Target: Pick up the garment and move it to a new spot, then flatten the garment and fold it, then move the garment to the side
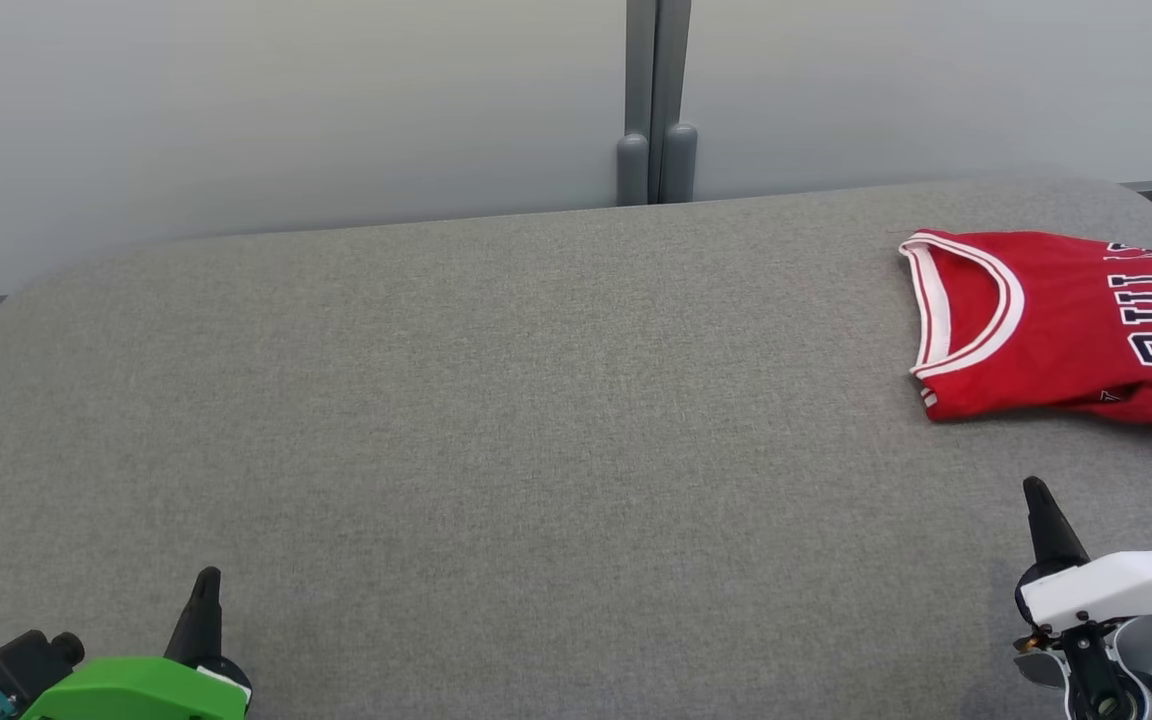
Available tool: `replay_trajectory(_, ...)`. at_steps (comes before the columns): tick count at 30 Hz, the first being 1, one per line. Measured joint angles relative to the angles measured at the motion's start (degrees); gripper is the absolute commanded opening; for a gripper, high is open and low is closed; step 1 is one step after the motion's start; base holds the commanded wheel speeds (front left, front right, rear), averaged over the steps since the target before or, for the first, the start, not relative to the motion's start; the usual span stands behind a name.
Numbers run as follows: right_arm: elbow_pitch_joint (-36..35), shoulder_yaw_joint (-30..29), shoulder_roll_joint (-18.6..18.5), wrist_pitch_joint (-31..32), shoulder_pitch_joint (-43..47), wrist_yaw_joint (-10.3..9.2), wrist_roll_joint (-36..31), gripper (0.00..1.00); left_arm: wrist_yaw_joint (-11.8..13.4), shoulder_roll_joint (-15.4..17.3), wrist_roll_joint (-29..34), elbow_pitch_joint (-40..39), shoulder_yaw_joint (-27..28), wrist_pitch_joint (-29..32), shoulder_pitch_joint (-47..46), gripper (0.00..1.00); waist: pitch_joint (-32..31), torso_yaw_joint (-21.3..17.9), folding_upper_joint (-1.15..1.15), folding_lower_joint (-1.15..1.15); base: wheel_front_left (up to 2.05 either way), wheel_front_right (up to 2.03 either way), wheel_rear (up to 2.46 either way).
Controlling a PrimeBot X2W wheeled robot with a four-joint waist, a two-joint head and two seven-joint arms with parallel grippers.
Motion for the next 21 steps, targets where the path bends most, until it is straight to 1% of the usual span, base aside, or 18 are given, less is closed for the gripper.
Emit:
replay_trajectory(6, 0.1, -1.0, 0.5, 1.1, -0.5, 1.04, 3.9, 0.00, -0.5, -0.9, -3.4, 0.0, 1.3, 0.8, -0.7, 0.00, 0.1, 0.1, 0.00, 0.00, 0.00, 0.00, 0.00)
replay_trajectory(9, 0.1, -1.7, 1.0, 1.7, -1.2, 1.21, 5.7, 0.00, -0.6, -1.2, -5.1, 0.0, 1.6, 1.5, -0.8, 0.00, 0.2, 0.2, 0.00, 0.00, 0.00, 0.00, 0.00)
replay_trajectory(21, 0.3, -4.0, 2.3, 3.9, -2.3, 3.00, 13.7, 0.00, -2.4, -2.0, -11.6, 0.1, 3.6, 3.7, -2.1, 0.00, 0.4, 0.5, 0.00, 0.00, 0.00, 0.00, 0.00)
